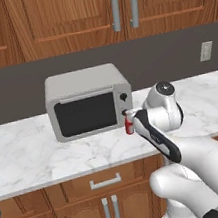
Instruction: Place the ketchup and condiment bottle from the counter to the top shelf of the fridge. If the existing items in the fridge are on the top shelf, move them to other shelves.
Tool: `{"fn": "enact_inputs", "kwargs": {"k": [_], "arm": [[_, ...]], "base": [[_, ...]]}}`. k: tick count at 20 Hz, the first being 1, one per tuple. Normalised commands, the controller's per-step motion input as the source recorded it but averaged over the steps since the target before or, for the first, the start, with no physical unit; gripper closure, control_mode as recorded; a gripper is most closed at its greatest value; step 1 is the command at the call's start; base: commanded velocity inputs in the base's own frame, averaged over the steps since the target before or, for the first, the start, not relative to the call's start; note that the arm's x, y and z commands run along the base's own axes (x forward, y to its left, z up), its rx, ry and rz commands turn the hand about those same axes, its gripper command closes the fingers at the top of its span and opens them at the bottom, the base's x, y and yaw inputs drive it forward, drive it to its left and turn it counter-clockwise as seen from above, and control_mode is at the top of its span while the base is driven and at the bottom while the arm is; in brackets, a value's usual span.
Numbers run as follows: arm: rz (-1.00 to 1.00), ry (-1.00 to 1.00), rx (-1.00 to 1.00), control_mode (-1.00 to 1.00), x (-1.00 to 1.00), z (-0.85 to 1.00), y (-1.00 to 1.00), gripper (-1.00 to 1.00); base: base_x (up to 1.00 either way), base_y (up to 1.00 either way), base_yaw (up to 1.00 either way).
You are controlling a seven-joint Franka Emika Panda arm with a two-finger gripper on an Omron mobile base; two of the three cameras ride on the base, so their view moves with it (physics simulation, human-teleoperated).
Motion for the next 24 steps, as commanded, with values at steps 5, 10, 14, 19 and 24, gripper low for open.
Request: {"fn": "enact_inputs", "kwargs": {"k": [5, 10, 14, 19, 24], "arm": [[0.01, 0.05, -0.03, -1.00, 0.35, -0.27, 0.00, -1.00], [0.02, 0.05, 0.00, -1.00, 0.27, -0.29, 0.04, -1.00], [0.03, 0.01, -0.01, -1.00, 0.22, -0.20, 0.14, -1.00], [0.04, 0.00, -0.01, -1.00, 0.24, -0.22, 0.12, -1.00], [0.03, 0.00, -0.02, -1.00, 0.23, -0.22, 0.00, -1.00]], "base": [[0.00, 0.00, 0.00], [0.00, 0.00, 0.00], [0.00, 0.00, 0.00], [0.00, 0.00, 0.00], [0.00, 0.00, 0.00]]}}
